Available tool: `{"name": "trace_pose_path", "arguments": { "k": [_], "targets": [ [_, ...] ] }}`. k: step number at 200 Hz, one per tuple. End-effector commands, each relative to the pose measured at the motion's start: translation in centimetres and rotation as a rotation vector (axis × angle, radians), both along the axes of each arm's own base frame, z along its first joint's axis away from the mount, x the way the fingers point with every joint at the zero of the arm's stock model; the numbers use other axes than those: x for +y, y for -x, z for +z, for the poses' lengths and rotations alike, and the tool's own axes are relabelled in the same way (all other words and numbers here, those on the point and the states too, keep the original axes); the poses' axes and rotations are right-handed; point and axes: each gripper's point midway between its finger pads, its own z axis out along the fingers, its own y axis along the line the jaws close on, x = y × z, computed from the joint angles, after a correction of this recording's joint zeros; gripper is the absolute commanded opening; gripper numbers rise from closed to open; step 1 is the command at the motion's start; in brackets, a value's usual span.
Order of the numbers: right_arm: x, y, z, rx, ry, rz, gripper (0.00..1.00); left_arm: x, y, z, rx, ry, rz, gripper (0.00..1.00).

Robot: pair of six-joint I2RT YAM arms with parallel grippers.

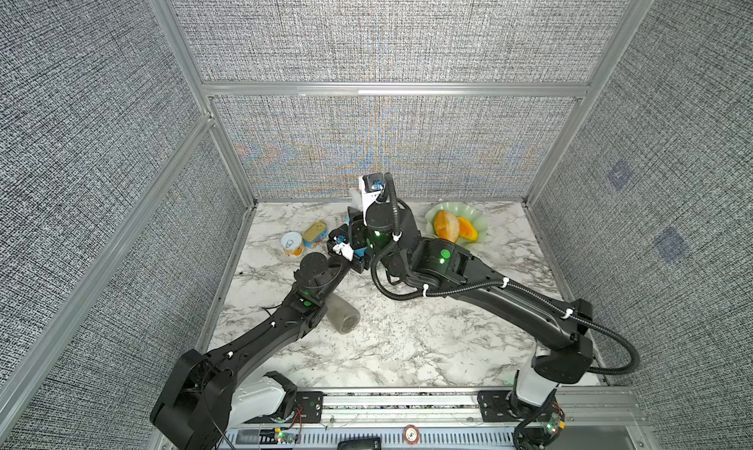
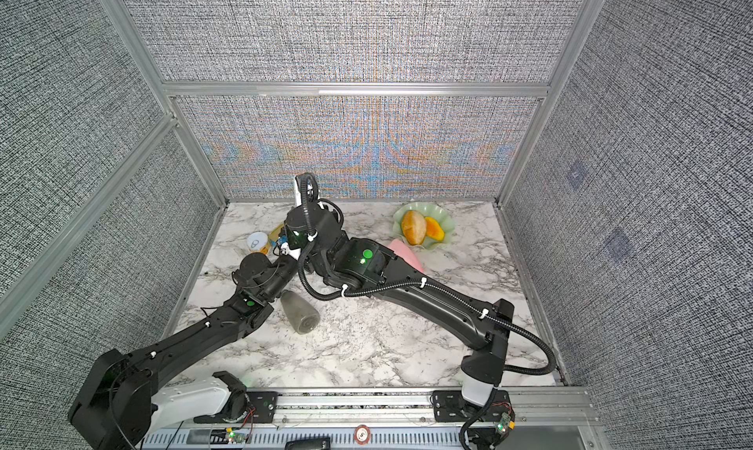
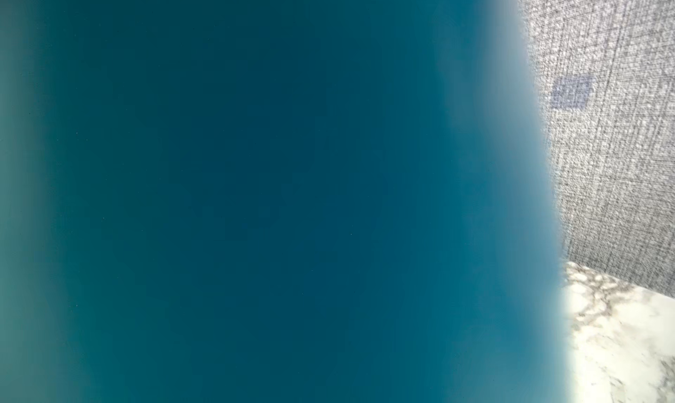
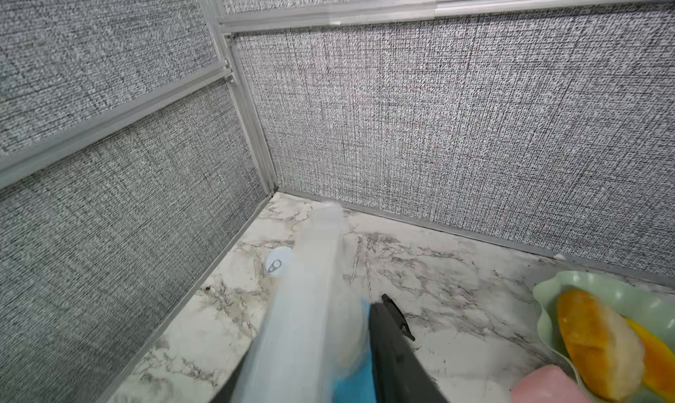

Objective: Attach spray nozzles to spray bottles
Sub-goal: Screw the spray nozzle on the spray bottle.

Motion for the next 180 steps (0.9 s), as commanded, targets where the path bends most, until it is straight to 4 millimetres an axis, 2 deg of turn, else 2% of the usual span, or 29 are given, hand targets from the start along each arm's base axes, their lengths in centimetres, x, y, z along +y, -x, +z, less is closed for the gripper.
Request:
{"name": "trace_pose_path", "arguments": {
  "k": [1, 46, 93, 119, 144, 154, 165, 180],
  "targets": [
    [0.5, 1.1, -0.6, 0.021, 0.028, 0.066, 0.43, -0.2, 0.2, 1.1, -0.046, 0.020, -0.018, 0.65],
    [0.5, 2.1, 0.3, -0.008, 0.036, 0.095, 0.55, -0.5, 0.1, 0.7, -0.036, 0.018, -0.031, 0.65],
    [-0.2, 4.8, 1.9, -0.030, 0.047, 0.171, 0.69, -1.1, 0.3, 0.2, -0.026, 0.002, -0.062, 0.65],
    [-1.6, 6.2, 2.5, -0.030, 0.033, 0.222, 0.70, -1.5, 0.5, -0.1, -0.017, 0.003, -0.092, 0.65],
    [-3.8, 7.2, 3.4, -0.065, 0.052, 0.258, 0.69, -2.3, 1.0, -0.3, -0.005, 0.002, -0.159, 0.65],
    [-4.8, 7.5, 3.7, -0.086, 0.069, 0.289, 0.66, -2.9, 1.5, -0.4, -0.002, -0.003, -0.199, 0.65],
    [-5.8, 7.8, 3.4, -0.103, 0.096, 0.336, 0.62, -3.5, 2.0, -0.2, 0.004, -0.004, -0.248, 0.65],
    [-7.3, 8.5, 3.0, -0.125, 0.100, 0.423, 0.62, -4.1, 2.8, 0.2, 0.005, 0.003, -0.310, 0.65]
  ]
}}
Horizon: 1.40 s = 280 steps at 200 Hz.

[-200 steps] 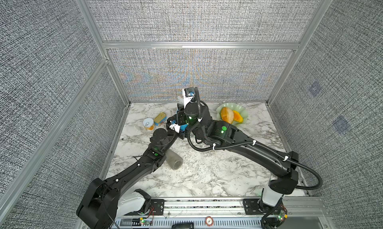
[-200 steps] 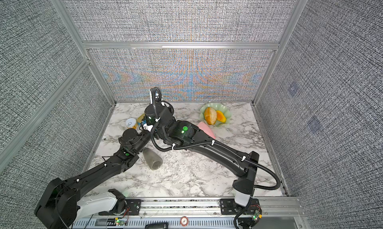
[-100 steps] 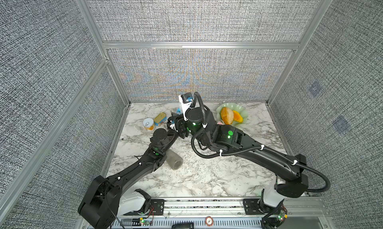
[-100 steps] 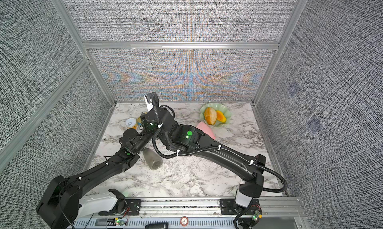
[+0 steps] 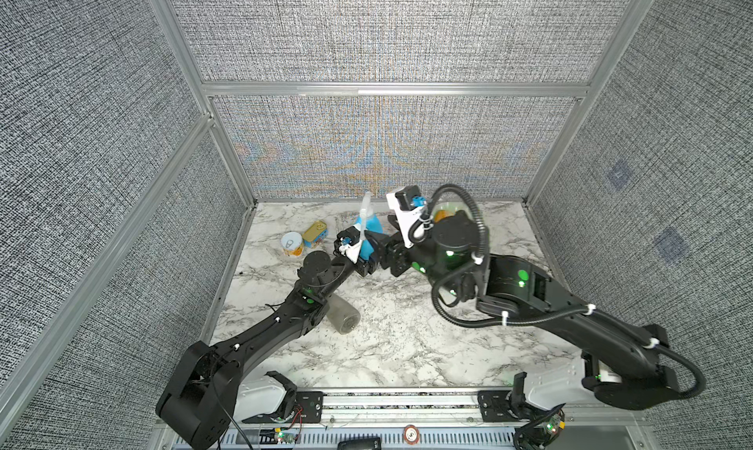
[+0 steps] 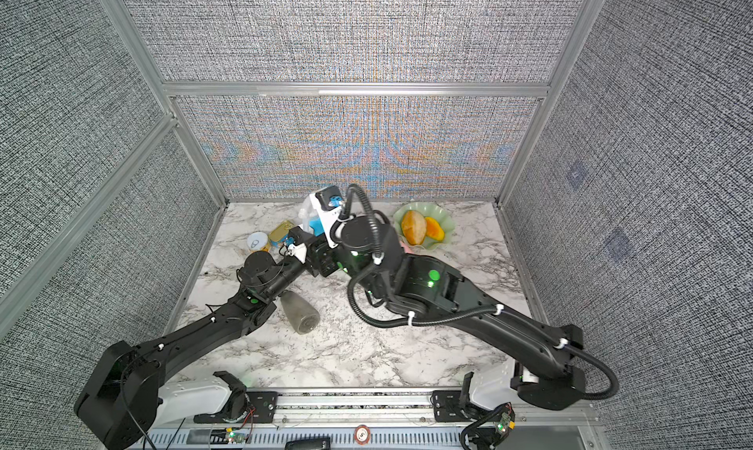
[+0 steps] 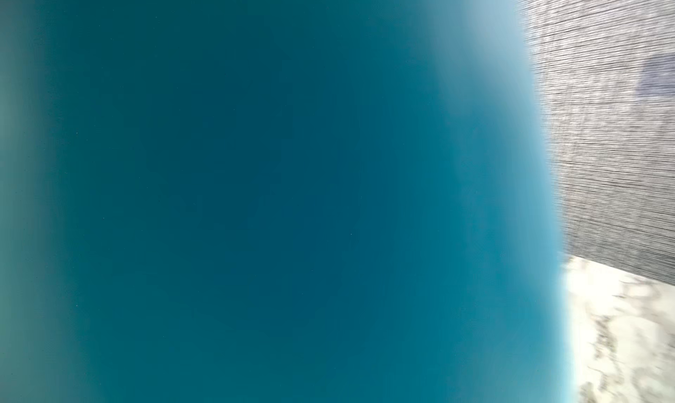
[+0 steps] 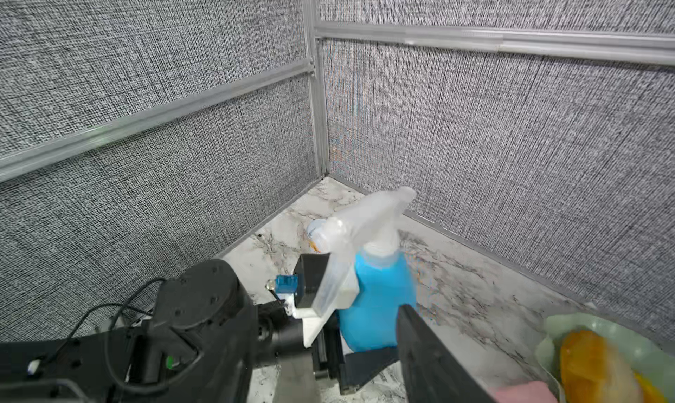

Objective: Attach spray nozzles to spray bottles
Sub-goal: Screw the spray nozzle on the spray bottle.

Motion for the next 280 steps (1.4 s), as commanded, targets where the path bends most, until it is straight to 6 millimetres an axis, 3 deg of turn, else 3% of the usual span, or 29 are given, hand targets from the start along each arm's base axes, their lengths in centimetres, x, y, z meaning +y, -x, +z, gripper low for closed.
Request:
{"name": "trace_pose_path", "arguments": {
  "k": [1, 17, 41, 69, 96, 123, 145, 166, 193, 221, 280],
  "targets": [
    [-1.0, 1.4, -0.9, -0.047, 0.054, 0.163, 0.62, -1.4, 1.7, 1.2, -0.008, 0.024, -0.138, 0.65],
    [-2.3, 1.9, -1.9, -0.016, 0.028, 0.294, 0.66, -2.0, 2.7, 1.8, -0.005, 0.036, -0.198, 0.65],
    [-4.4, 1.1, -3.3, 0.029, -0.042, 0.373, 0.85, -2.8, 4.1, 2.6, 0.008, 0.053, -0.298, 0.65],
    [-3.7, 0.7, -5.4, 0.041, 0.006, 0.451, 0.99, -3.8, 5.6, 3.1, 0.043, 0.077, -0.419, 0.65],
    [-1.8, -0.5, -7.0, 0.067, 0.035, 0.493, 0.99, -4.4, 6.4, 3.3, 0.080, 0.093, -0.495, 0.65],
    [-1.2, -3.2, -7.1, 0.042, 0.022, 0.410, 0.99, -4.7, 6.7, 3.2, 0.098, 0.088, -0.524, 0.66],
    [-0.2, -4.1, -7.6, 0.056, 0.020, 0.419, 0.99, -4.7, 6.7, 3.1, 0.100, 0.082, -0.526, 0.66],
    [1.2, -4.1, -8.0, 0.087, 0.007, 0.480, 0.98, -4.9, 6.7, 2.9, 0.111, 0.075, -0.531, 0.67],
    [2.2, -4.2, -8.8, 0.117, 0.002, 0.516, 0.90, -4.9, 6.5, 2.7, 0.119, 0.071, -0.531, 0.67],
    [2.2, -3.9, -9.0, 0.129, -0.007, 0.536, 0.79, -4.8, 6.3, 2.7, 0.115, 0.068, -0.515, 0.67],
    [2.2, -3.3, -8.7, 0.127, -0.042, 0.550, 0.70, -4.6, 5.9, 2.7, 0.117, 0.076, -0.482, 0.77]
  ]
}}
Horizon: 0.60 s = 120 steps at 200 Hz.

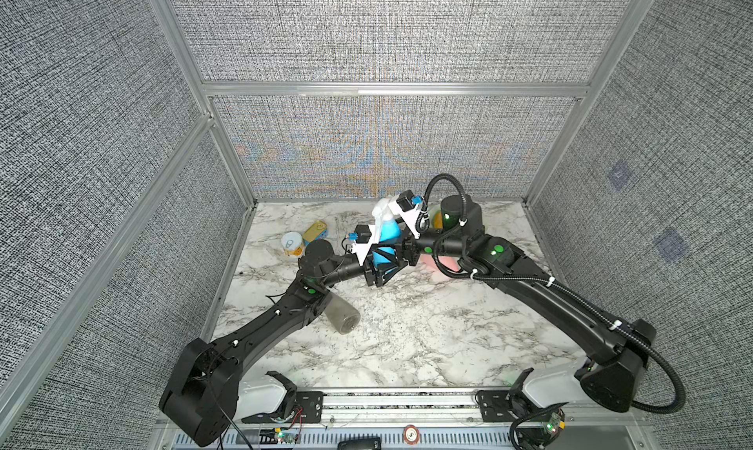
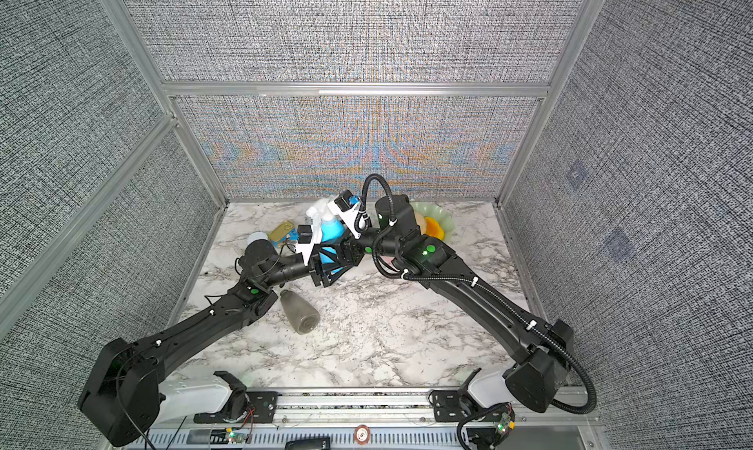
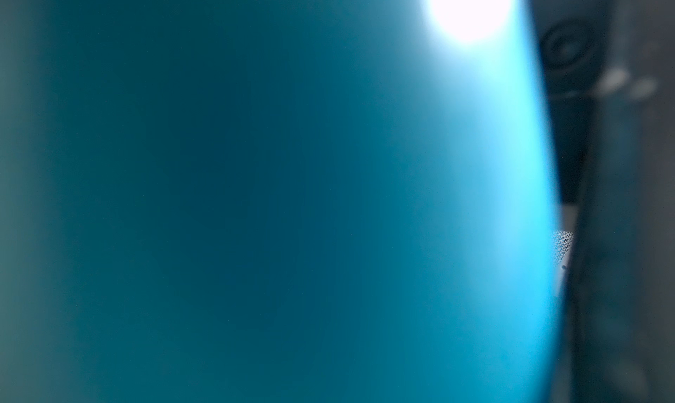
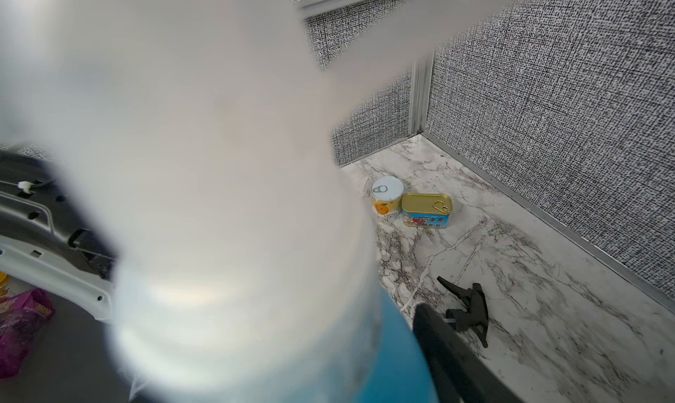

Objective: Attach spray nozzles to spray bottles
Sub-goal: Screw the spray nozzle on the spray bottle.

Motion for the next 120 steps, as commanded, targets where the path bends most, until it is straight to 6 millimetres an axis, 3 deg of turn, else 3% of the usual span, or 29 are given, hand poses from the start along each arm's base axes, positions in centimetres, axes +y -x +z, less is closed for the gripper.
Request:
{"name": "trace_pose_path", "arguments": {
  "k": [1, 41, 47, 120],
  "targets": [
    [0.5, 1.4, 1.4, 0.008, -0.063, 0.067, 0.70, 0.3, -0.6, 0.6, -0.014, 0.014, 0.041, 0.78],
    [0.1, 1.3, 2.9, -0.029, -0.102, 0.028, 0.67, 1.0, -1.1, 0.6, -0.010, 0.038, 0.098, 0.92],
    [0.0, 1.2, 3.2, -0.038, -0.110, 0.020, 0.67, 1.1, -1.1, 0.7, -0.012, 0.048, 0.107, 0.99],
    [-0.2, 0.4, 4.1, -0.023, -0.205, -0.035, 0.66, 3.1, -0.5, 2.4, -0.089, 0.156, 0.188, 0.99]
  ]
}}
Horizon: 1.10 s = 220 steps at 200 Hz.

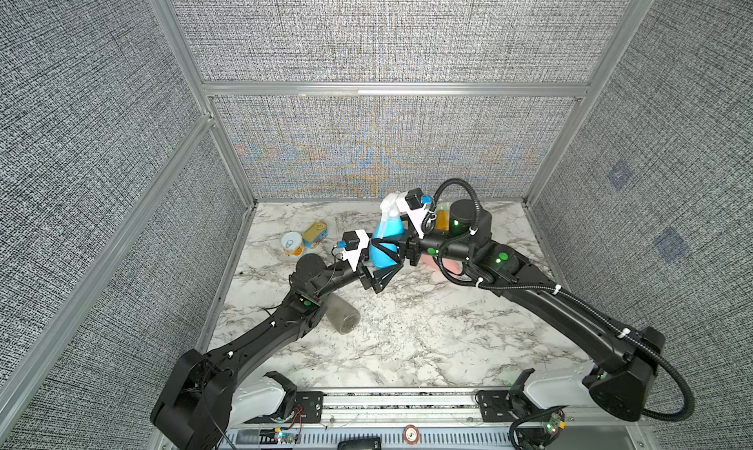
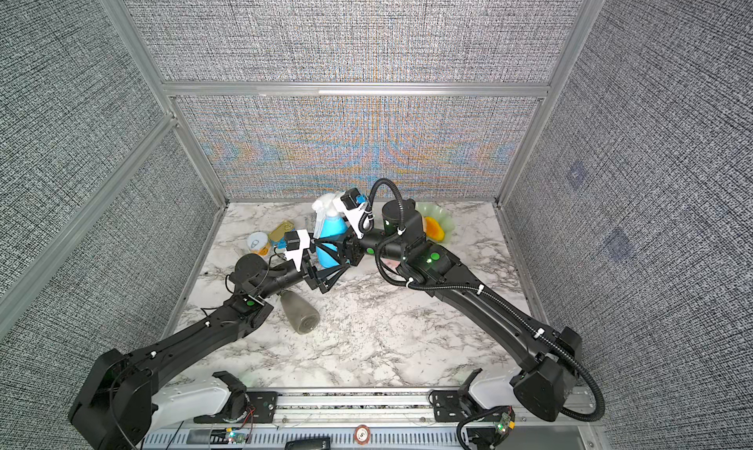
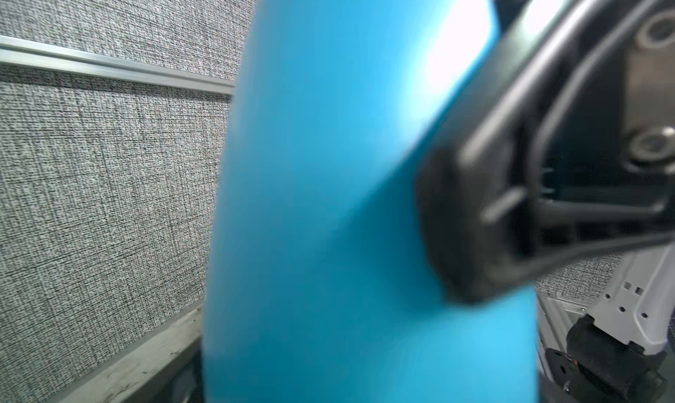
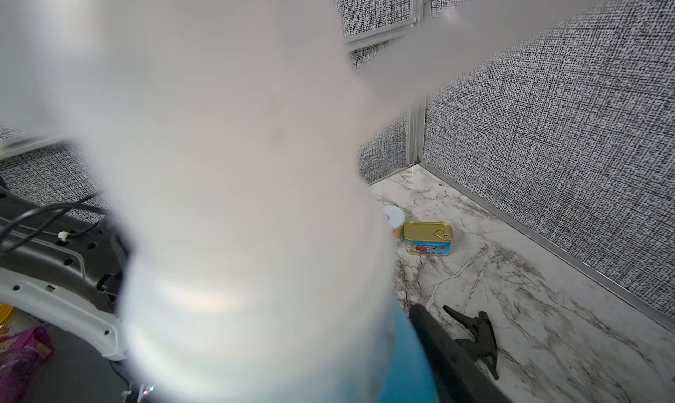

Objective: Attach spray nozzles to spray bottles
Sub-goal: Screw the spray nozzle on the spray bottle.

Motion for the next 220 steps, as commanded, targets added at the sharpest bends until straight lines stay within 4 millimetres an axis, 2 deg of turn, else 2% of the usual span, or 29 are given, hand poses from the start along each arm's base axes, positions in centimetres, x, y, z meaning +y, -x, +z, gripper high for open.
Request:
{"name": "trace_pose_path", "arguments": {
  "k": [1, 64, 84, 103, 129, 184, 220],
  "targets": [
    [0.2, 0.1, 1.8, -0.001, -0.086, 0.005, 0.66, 0.7, -0.5, 1.7, -0.041, 0.058, 0.050, 0.99],
    [2.3, 1.0, 1.2, 0.024, -0.072, 0.063, 0.65, 0.5, -0.8, 1.7, -0.047, 0.057, 0.047, 0.99],
    [2.3, 1.0, 1.2, 0.023, -0.071, 0.059, 0.65, 0.7, -0.8, 2.0, -0.055, 0.064, 0.062, 0.94],
    [2.5, 1.1, 1.1, 0.036, -0.072, 0.066, 0.65, 0.9, -0.7, 2.3, -0.063, 0.079, 0.069, 0.84],
    [2.7, 1.1, 0.8, 0.053, -0.071, 0.074, 0.66, 1.3, -0.8, 2.6, -0.072, 0.086, 0.091, 0.81],
    [2.0, 1.8, 1.8, 0.027, -0.072, 0.078, 0.82, 1.5, -0.8, 2.6, -0.084, 0.083, 0.108, 0.79],
    [1.5, 2.3, 1.9, 0.016, -0.057, 0.073, 0.86, 1.5, -0.8, 2.5, -0.084, 0.086, 0.109, 0.78]
  ]
}}
